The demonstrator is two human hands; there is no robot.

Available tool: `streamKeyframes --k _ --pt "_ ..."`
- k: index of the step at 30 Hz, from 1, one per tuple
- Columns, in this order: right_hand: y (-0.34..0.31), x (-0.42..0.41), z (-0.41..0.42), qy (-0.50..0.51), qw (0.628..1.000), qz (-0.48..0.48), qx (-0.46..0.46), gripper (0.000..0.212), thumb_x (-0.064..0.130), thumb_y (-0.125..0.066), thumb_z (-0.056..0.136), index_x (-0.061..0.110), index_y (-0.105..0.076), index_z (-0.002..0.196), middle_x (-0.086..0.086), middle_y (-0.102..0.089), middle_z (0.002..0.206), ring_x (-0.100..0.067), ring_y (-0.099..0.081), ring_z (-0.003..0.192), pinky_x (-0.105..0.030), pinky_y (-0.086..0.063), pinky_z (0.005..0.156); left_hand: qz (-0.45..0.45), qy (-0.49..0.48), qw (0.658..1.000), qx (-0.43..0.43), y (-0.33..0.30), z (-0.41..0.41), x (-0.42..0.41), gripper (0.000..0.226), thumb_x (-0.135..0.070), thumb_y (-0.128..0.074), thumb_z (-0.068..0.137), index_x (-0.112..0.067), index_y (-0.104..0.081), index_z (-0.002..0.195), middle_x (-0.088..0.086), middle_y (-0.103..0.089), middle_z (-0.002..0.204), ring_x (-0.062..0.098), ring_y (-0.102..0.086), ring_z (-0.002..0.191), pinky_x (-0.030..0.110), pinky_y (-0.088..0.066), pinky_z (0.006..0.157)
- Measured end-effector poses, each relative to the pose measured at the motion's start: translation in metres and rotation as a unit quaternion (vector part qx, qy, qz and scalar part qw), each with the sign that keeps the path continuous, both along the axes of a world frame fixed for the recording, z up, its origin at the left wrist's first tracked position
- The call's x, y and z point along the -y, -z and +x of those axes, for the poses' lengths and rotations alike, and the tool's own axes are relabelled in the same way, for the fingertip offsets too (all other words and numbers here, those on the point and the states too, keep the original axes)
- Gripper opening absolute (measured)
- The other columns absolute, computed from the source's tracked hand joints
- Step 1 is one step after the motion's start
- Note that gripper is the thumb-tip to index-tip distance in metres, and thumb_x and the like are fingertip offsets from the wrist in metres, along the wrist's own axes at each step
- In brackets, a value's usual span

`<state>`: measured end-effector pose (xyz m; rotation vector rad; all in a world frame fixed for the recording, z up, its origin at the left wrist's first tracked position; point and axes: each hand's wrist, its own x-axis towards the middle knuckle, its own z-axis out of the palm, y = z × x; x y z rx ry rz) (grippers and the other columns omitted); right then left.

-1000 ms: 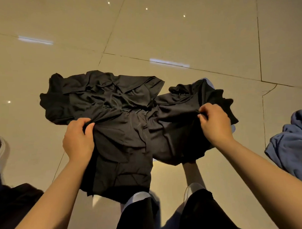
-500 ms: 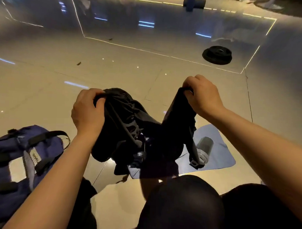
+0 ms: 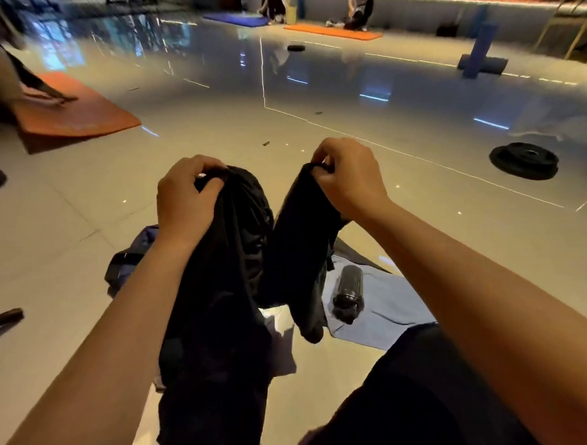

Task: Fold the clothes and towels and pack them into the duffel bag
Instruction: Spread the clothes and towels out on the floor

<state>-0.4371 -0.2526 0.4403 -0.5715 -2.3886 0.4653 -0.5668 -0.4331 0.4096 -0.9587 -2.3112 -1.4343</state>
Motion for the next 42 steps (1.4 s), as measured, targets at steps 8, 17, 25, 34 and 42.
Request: streamKeyframes --k 8,17,25,34,42 --pt "0.105 0.046 0.009 -0.124 0.937 0.031 0.325 0.016 0.005 -0.049 0.092 0.006 -0.062 0.101 -0.011 -0.056 0.103 -0.031 -0.055 0.097 -0.032 -0.038 0.072 -0.197 -0.025 0.963 0.184 0.108 0.006 0.066 0.010 -0.014 -0.067 0.089 -0.024 -0.067 0.086 0.000 -0.070 0.098 0.019 -0.063 0.096 0.031 -0.048 0.086" --pt "0.109 0.035 0.048 -0.136 0.897 0.033 0.419 0.021 0.016 -0.050 0.096 0.005 -0.064 0.107 -0.010 -0.062 0.099 -0.024 -0.056 0.089 -0.035 -0.044 0.077 -0.186 0.031 0.960 0.209 0.127 0.037 0.035 0.010 -0.013 -0.066 0.089 -0.024 -0.066 0.088 -0.003 -0.065 0.089 0.014 -0.059 0.084 0.027 -0.046 0.081" --pt "0.077 -0.044 0.100 -0.077 0.914 0.007 0.399 0.018 0.027 -0.054 0.096 0.018 -0.061 0.109 -0.002 -0.062 0.104 -0.016 -0.050 0.088 -0.027 -0.042 0.073 -0.164 0.169 0.953 0.193 0.114 0.089 -0.078 0.012 -0.012 -0.066 0.087 -0.023 -0.066 0.091 -0.011 -0.063 0.084 0.006 -0.058 0.078 0.008 -0.041 0.067" --pt "0.136 -0.197 0.210 0.044 0.858 -0.176 0.481 0.027 0.033 -0.061 0.092 0.021 -0.060 0.117 0.000 -0.059 0.114 -0.016 -0.050 0.093 -0.028 -0.041 0.079 -0.253 0.266 0.907 0.208 0.169 0.141 -0.233 0.008 -0.016 -0.066 0.088 -0.021 -0.067 0.095 -0.009 -0.062 0.084 0.007 -0.058 0.079 0.023 -0.049 0.075" --pt "0.217 -0.300 0.247 0.054 0.723 -0.182 0.665 0.036 0.025 -0.062 0.092 0.018 -0.056 0.126 -0.008 -0.061 0.114 -0.023 -0.052 0.089 -0.030 -0.039 0.073 -0.295 0.229 0.885 0.276 0.246 0.120 -0.317 0.009 -0.015 -0.061 0.093 -0.018 -0.066 0.099 0.000 -0.062 0.094 0.011 -0.056 0.081 0.023 -0.042 0.075"
